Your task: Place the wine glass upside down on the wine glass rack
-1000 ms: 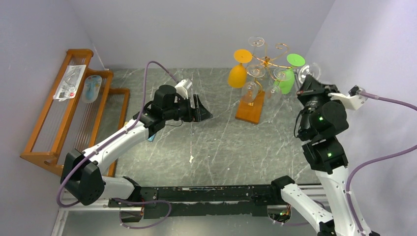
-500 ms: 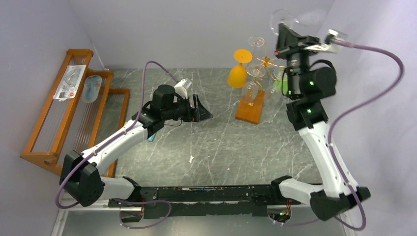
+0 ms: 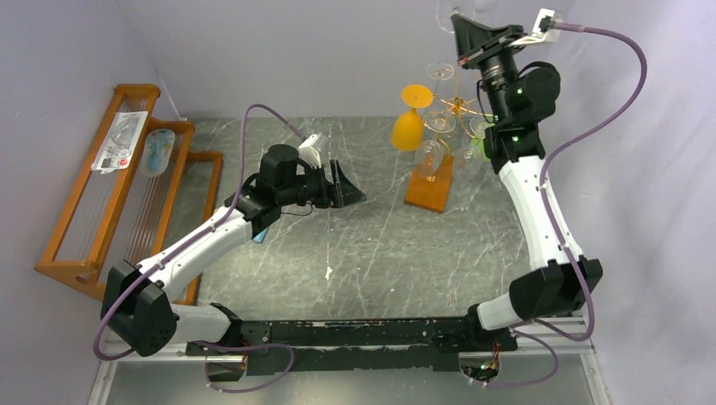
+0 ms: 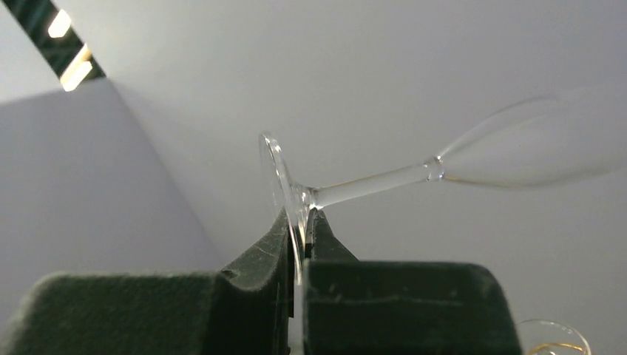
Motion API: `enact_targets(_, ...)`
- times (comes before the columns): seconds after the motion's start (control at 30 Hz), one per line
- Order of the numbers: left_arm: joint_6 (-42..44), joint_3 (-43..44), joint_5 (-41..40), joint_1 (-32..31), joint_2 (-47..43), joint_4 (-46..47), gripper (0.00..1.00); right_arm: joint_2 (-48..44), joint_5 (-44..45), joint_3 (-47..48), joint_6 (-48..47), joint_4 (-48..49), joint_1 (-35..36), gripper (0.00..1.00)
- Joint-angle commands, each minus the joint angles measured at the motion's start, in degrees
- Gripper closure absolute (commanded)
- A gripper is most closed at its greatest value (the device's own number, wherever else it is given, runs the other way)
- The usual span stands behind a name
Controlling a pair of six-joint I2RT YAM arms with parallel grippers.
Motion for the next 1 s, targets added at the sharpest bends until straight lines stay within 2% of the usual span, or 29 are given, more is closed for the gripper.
enact_targets(0.0,-0.5,-0.5,1.6,0.4,-1.4,1.4,0.21,4.9,-8.3,2.2,18.2,8.0,-7.3,1.00)
enact_targets(0.17,-1.1,-1.2,1.8,0.4,-1.6,2.0,0.21,9.5,-9.1,5.0,21.4,7.1,-9.3,1.00)
enact_targets(0.5,-1.5,-1.9,2.3,0.4,-1.2,2.2,0.22,12.5,-5.2,3.1,27.0,2.6,-10.5,1.00)
enact_targets(0.97,-1.4,-2.7,2.6,0.4,-1.8,2.4,0.22,14.3,2.3,4.9,34.1,-15.7,-12.1,1.00)
